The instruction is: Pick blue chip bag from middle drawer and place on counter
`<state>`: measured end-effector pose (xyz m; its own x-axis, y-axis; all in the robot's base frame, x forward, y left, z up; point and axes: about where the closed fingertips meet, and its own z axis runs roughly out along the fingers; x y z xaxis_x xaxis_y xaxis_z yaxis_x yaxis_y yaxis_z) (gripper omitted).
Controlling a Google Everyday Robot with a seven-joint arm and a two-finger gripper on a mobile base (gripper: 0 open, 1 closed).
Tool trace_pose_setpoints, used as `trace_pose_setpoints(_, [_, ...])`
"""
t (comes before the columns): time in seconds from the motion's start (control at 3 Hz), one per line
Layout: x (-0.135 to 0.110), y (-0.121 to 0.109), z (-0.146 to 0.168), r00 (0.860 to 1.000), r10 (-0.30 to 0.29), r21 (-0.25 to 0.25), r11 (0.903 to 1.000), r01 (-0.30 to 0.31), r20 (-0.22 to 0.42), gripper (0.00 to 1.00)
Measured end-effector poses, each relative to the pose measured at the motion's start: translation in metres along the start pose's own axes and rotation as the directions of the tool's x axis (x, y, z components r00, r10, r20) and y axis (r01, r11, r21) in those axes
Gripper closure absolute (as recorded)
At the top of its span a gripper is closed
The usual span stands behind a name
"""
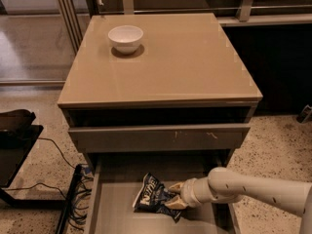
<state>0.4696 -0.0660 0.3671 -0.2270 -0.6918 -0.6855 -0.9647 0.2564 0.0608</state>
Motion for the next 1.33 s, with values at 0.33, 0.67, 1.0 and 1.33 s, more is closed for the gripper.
trace_pose_setpoints(0.33, [-0.003, 0.004, -0.005, 1.0, 0.004, -0.011, 0.9999, -0.004, -0.001, 1.0])
trace_pose_setpoints(0.67, [-0.014, 0.01, -0.031, 1.0, -0.008, -0.012, 0.9999, 0.008, 0.02, 1.0])
trace_pose_setpoints(1.0, [-0.035, 0.014, -0.074, 0.998, -0.036, 0.004, 0.9993, 0.036, 0.052, 1.0])
trace_pose_setpoints(1.33, [-0.065, 0.019, -0.125, 0.995, -0.071, 0.026, 0.9972, 0.069, 0.072, 1.0])
